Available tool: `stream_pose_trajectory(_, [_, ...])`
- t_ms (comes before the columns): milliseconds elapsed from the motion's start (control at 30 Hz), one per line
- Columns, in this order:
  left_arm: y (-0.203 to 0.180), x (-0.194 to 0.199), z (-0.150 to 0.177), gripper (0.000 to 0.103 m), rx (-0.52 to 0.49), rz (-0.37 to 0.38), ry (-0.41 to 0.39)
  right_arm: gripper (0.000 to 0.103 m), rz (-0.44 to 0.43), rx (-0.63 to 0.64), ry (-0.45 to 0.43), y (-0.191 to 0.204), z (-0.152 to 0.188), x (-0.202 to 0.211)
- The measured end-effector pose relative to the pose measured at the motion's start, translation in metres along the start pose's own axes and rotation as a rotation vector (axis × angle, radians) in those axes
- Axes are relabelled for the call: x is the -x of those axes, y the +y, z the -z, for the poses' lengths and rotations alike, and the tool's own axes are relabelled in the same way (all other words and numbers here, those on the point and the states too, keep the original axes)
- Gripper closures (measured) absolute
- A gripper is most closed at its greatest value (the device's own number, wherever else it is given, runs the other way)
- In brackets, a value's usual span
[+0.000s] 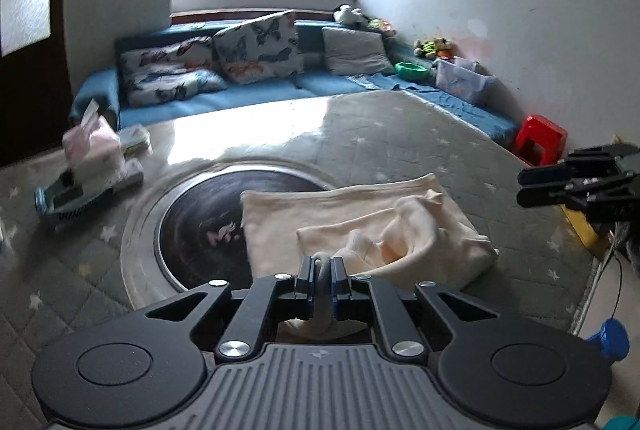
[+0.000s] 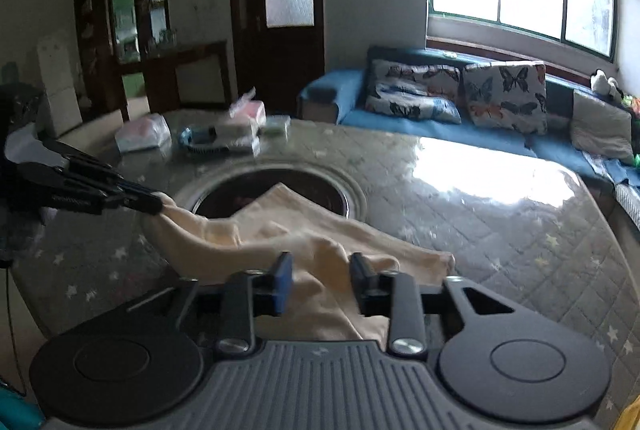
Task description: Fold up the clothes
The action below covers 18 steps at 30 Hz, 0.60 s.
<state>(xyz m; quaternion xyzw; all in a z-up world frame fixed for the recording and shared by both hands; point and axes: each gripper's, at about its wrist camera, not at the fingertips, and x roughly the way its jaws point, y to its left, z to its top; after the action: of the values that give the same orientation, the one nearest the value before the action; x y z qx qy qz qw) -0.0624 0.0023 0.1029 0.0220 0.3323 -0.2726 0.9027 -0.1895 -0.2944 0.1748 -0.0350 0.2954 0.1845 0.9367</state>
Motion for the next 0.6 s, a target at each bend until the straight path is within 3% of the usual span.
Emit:
stream_pose_trajectory(167, [0.010, -0.006, -0.009, 0.091, 0.060, 0.018, -0.031, 0.062, -0.006, -0.036, 0.018, -0.008, -0.007, -0.032])
stream_pose_trajectory(367, [0.009, -0.016, -0.020, 0.089, 0.051, 0.048, -0.022, 0.057, -0.049, -0.042, 0.058, -0.009, -0.025, -0.078])
stream_pose_trajectory(433, [0.004, -0.026, -0.018, 0.078, 0.042, 0.046, 0.010, 0.057, -0.063, -0.032, 0.079, -0.007, -0.030, -0.094])
stream_pose_trajectory(533, [0.000, -0.049, -0.012, 0.076, 0.025, -0.005, 0.070, 0.057, -0.076, -0.018, 0.114, -0.003, -0.033, -0.117])
stream_pose_trajectory(600, [0.006, -0.062, -0.008, 0.076, 0.065, -0.012, 0.107, 0.057, -0.086, -0.016, 0.150, -0.002, -0.030, -0.132])
